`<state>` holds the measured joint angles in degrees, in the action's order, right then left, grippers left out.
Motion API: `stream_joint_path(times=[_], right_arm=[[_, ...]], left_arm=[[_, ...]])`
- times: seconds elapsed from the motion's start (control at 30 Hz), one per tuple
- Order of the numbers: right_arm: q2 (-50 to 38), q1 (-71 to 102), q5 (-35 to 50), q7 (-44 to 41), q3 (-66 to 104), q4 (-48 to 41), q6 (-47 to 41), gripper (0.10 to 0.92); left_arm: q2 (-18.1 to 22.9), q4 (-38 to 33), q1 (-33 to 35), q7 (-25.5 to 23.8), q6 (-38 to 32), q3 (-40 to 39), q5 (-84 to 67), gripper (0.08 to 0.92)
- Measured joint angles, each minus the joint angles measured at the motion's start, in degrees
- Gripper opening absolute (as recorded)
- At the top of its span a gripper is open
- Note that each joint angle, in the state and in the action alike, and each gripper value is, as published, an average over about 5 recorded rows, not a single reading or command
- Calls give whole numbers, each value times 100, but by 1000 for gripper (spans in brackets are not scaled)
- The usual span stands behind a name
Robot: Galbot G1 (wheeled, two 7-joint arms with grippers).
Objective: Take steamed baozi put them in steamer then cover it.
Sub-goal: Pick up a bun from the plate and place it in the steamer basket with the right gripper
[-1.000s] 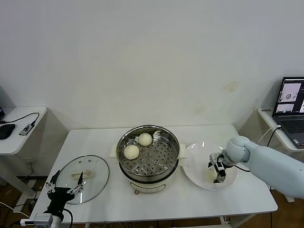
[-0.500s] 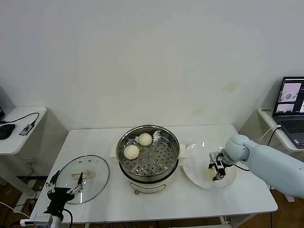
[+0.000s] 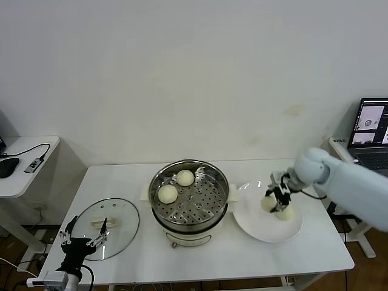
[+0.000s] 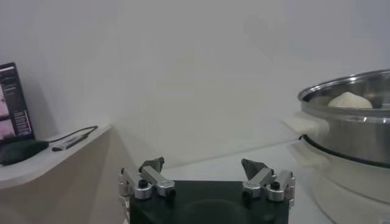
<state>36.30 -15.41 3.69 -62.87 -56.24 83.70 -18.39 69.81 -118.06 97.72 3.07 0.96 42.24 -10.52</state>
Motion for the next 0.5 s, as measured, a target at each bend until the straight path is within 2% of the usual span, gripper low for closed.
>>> stream_joint_path(times=[0.5], right_arm=[[1208, -1933, 821, 27, -1022, 149, 164, 594]], left_arm=[[-3, 26, 24, 8, -18, 66, -10, 823]])
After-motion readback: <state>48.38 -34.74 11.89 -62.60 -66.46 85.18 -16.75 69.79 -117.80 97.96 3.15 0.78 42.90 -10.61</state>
